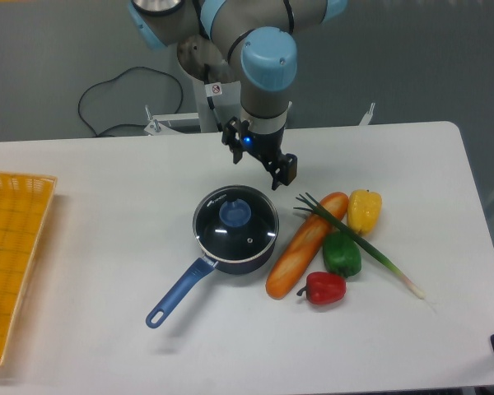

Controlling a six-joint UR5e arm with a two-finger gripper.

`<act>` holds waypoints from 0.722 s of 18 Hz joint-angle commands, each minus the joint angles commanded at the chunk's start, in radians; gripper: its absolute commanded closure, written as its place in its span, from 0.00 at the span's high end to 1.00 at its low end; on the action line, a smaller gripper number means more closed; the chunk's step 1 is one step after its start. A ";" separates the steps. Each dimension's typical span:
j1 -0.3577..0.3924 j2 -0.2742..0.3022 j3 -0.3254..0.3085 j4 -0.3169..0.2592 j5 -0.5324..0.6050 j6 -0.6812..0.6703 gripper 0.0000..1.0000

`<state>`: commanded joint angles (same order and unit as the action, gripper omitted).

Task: Open the lid
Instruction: 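Lower the gripper over the blue knob of the saucepan lid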

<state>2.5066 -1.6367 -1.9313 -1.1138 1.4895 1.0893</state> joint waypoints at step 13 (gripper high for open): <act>-0.080 -0.058 0.021 0.025 0.090 -0.091 1.00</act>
<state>2.4269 -1.6950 -1.9099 -1.0891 1.5799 0.9987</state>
